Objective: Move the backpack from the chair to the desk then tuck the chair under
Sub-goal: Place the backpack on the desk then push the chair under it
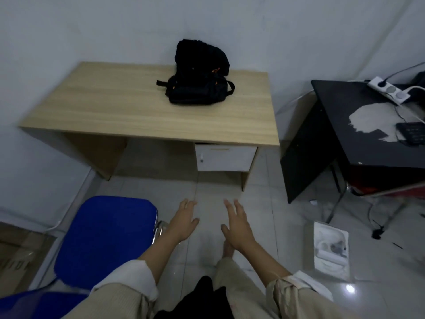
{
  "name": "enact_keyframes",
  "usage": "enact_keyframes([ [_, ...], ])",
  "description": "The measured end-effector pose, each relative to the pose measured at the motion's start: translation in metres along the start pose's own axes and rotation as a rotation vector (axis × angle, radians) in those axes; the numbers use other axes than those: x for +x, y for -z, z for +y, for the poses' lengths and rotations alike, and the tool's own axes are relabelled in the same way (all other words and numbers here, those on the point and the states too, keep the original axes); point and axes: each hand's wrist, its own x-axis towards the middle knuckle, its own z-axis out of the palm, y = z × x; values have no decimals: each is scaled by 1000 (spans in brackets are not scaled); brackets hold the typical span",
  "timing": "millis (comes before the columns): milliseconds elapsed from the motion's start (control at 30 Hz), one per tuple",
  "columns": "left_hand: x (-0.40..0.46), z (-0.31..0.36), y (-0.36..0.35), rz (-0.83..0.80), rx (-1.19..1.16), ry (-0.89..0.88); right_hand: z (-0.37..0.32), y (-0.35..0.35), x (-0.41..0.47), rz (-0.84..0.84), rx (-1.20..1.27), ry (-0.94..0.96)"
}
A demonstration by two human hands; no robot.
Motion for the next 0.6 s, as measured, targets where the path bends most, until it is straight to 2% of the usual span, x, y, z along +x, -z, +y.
enact_keyframes([
  [133, -45, 6, -22, -13, 13, 12, -1, -11, -48, -8, -29, 24],
  [233, -64, 4, -26, 38, 18, 20, -5, -14, -68, 4, -46, 60],
  [367, -93, 4, -35, 59, -65, 47, -3, -19, -92, -14, -55, 99],
  [600, -179, -18, -65, 102, -137, 171, 0, -48, -151, -92, -26, 160],
])
